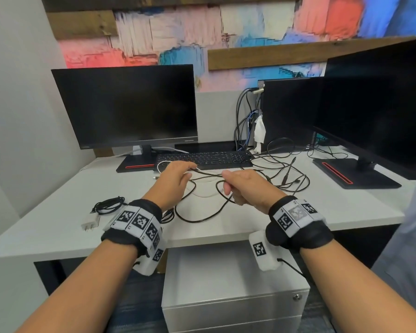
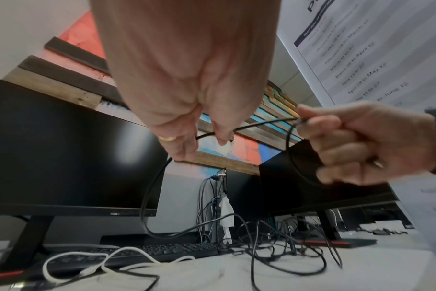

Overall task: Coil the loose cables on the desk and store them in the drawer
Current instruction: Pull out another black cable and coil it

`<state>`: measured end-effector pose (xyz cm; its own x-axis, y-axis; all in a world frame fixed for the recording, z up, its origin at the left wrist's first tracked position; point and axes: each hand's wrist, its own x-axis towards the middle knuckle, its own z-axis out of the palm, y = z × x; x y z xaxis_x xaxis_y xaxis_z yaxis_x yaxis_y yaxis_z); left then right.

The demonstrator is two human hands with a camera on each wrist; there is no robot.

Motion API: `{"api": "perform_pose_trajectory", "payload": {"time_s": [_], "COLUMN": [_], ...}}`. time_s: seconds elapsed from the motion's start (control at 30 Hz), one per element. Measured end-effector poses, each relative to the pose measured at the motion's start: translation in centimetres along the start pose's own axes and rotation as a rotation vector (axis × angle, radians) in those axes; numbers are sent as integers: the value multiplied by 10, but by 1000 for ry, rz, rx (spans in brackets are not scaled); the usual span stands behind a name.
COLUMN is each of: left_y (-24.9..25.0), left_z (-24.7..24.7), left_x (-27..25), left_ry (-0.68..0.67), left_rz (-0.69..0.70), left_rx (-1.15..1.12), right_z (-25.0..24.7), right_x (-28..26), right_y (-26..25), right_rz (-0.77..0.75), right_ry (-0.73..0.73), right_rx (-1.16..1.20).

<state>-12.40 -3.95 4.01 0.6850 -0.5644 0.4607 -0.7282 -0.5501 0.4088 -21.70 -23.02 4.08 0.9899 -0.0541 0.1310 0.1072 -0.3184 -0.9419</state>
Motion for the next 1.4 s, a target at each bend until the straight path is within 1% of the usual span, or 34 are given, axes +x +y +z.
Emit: {"api": "perform_pose_trajectory", "payload": {"time_s": [0.07,0.17,0.23,0.3,0.4,0.5,0.53,0.57,0.6,0.67,0.7,0.77,0.83,0.87,0.9,0.97,1.03,1.1,1.13,1.2,1.27,1.33,1.4], "left_y": [3,7,9,10,13,12,13,14,15,18,20,18,14,12,11,8,9,9,9,10,11,14,19], "left_z": [6,19,25,27,26,24,23,22,22,20,18,13,7,3,0,-3,-3,-2,0,3,8,15,22], "left_x": [-5,-11,-13,-14,-18,-20,-21,-21,-20,-19,-19,-16,-12,-10,-8,-3,1,4,4,3,1,-2,-4], "left_ry": [-69,-207,-313,-401,-468,-491,-489,-484,-474,-447,-435,-401,-340,-306,-274,-186,-61,36,57,73,71,29,-17], "left_rz": [-31,-92,-135,-171,-187,-145,-137,-123,-102,-50,-34,-18,-19,-25,-32,-44,-81,-157,-201,-268,-308,-315,-304], "left_rx": [-19,-76,-94,-98,-90,-62,-74,-90,-99,-81,-56,6,39,43,48,67,53,-69,-159,-332,-473,-514,-499], "right_z": [0,-2,-3,-5,-12,-23,-25,-25,-24,-19,-16,-13,-14,-14,-14,-14,-13,-12,-11,-11,-10,-10,-8], "right_x": [-1,2,4,4,6,11,13,13,12,11,10,10,11,11,11,10,6,0,-2,-5,-4,0,3], "right_y": [-7,-14,-15,-16,-16,-10,-8,-7,-6,-4,-5,-3,1,3,4,6,3,-1,-3,-6,-8,-9,-9], "right_rz": [-34,-48,-69,-73,-85,-143,-146,-133,-109,-80,-70,-41,4,18,31,46,66,40,20,-13,-11,-16,-40], "right_ry": [47,127,157,221,297,376,394,419,455,522,542,502,366,303,256,196,129,68,45,28,51,86,132], "right_rx": [177,447,576,677,860,1012,991,897,720,283,120,-172,-501,-593,-620,-601,-513,-492,-515,-502,-380,-218,-48]}}
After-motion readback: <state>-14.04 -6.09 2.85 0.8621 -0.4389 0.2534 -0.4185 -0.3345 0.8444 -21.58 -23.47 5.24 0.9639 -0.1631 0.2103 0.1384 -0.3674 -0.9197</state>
